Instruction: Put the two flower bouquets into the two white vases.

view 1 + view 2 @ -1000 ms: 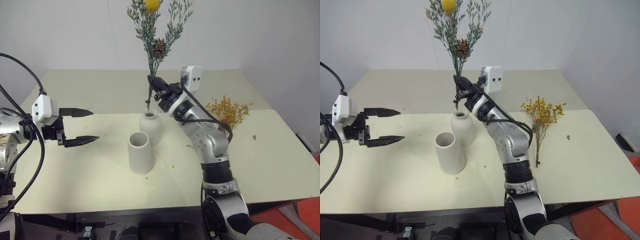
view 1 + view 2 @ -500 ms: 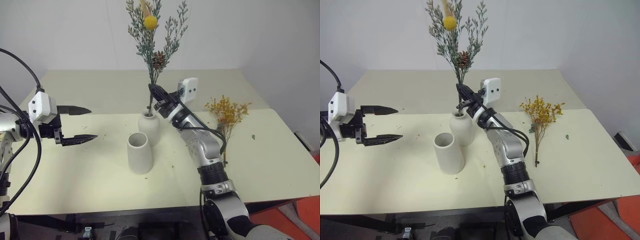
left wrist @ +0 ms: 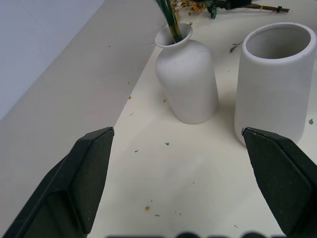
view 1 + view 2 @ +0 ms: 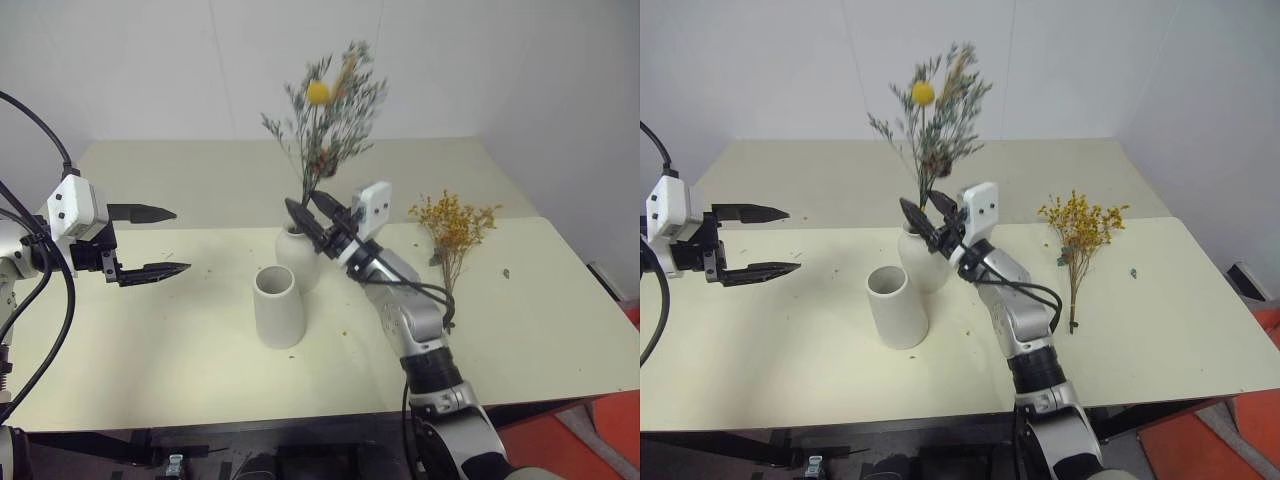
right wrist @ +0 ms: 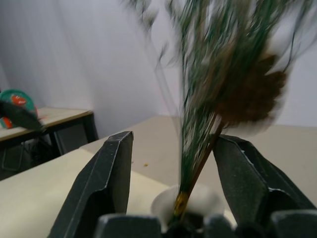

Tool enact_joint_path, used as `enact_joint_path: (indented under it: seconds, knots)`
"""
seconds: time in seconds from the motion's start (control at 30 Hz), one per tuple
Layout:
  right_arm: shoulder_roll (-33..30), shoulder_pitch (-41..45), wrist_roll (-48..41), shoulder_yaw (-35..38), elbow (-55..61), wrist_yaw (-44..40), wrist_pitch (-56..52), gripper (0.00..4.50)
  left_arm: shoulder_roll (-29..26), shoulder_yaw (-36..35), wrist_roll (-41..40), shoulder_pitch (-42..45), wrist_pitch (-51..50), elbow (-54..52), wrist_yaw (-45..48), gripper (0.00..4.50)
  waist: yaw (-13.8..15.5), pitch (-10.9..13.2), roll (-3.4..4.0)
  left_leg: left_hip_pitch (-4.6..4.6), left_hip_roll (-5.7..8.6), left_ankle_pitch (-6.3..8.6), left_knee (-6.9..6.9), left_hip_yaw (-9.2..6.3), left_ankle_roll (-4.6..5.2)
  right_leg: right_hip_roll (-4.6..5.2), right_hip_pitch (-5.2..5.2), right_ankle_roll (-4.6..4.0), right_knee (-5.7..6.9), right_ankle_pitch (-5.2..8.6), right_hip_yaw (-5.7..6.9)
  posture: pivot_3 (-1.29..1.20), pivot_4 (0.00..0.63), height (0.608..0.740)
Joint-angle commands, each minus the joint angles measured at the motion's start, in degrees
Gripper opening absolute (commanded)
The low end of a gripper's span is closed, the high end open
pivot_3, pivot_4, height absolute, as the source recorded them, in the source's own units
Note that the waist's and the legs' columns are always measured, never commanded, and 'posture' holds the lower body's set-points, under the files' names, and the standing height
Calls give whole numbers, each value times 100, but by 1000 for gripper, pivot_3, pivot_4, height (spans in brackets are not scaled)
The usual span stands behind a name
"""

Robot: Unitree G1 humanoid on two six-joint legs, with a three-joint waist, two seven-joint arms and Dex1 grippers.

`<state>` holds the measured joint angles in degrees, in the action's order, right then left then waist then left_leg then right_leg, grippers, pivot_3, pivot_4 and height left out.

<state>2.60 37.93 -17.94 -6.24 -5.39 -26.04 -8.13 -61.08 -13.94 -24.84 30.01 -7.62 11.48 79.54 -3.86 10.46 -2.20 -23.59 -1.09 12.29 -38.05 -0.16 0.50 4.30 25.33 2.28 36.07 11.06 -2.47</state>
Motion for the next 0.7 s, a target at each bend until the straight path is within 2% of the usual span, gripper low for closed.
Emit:
enact_joint_path:
  seconds: [0.03, 0.2, 0.3, 0.4, 0.7]
  knots:
    - [-89, -10, 151, -113, 477, -30, 51, 2794, -33, -89, -65, 149, 14, -162, -52, 4500, 3, 0, 0, 3, 0, 0, 0, 0, 0, 0, -1, 0, 1, 0, 0, 0, 150, 740]
    - [-329, -76, 341, -268, 633, -148, 48, 2794, 71, 35, 0, 285, 67, -59, -58, 4500, 6, 0, 0, 13, -1, 0, 0, 0, 0, -2, -9, 3, 1, 3, 0, 0, 150, 740]
    - [-617, -96, 271, -337, 868, -312, -518, 2794, 122, 82, 21, 337, 88, -15, -52, 4500, 10, 0, -1, 11, 0, 0, 0, 1, 0, -2, -9, 1, 0, 2, -1, 0, 150, 740]
    - [-749, -70, 182, -237, 952, -207, -1052, 2794, 163, 103, 22, 349, 105, 9, -54, 4500, 17, -1, -2, 11, 0, 0, 0, 1, 0, -1, -10, 0, 0, 1, -1, 0, 150, 740]
    - [-942, 141, 101, 98, 1099, -64, -1595, 2794, 240, 19, 25, 178, 137, -72, -128, 4500, 22, -1, -3, 11, -1, 0, 0, 1, 0, -2, -9, 0, 0, 1, -1, 0, 150, 740]
